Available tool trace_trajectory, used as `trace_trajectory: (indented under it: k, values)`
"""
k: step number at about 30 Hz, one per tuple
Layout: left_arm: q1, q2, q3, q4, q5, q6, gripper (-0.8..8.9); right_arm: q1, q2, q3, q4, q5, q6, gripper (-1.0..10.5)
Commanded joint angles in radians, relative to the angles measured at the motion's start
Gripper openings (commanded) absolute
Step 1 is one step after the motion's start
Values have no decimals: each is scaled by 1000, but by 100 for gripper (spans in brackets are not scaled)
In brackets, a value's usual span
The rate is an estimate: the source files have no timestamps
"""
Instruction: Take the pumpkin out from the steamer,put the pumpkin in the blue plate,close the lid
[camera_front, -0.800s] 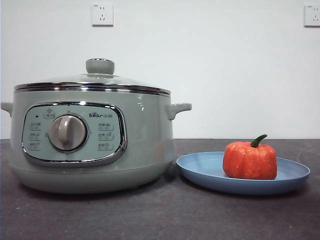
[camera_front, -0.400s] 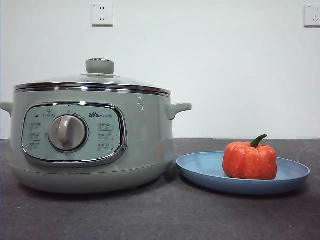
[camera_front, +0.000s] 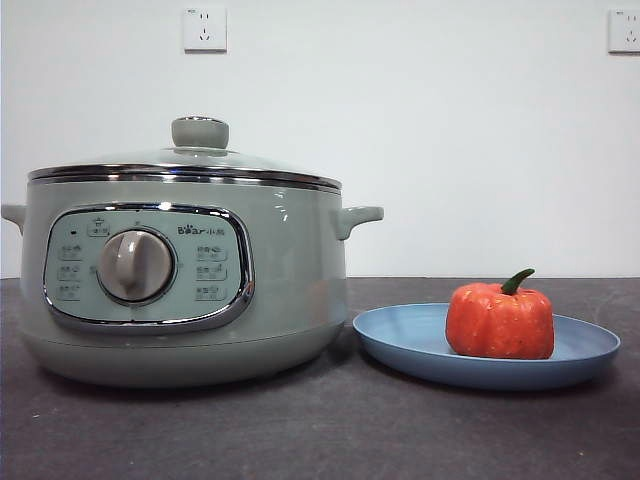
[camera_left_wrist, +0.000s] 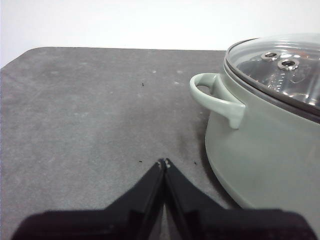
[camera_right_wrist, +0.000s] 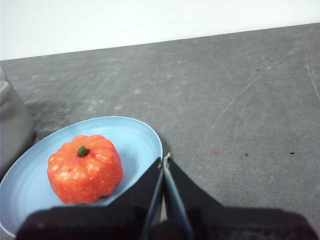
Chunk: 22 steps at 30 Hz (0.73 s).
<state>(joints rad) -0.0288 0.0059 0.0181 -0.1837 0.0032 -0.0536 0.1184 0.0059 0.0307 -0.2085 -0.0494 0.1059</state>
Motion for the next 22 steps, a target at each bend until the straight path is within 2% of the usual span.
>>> trace_trajectory:
  k: [1,22]
  values:
    - [3,-4,-16,1,-1,-6,-3,0,-4,-13,6,3,9,1]
    - [3,-4,-16,1,-1,-6,-3,0,42,-13,5,3,8,1]
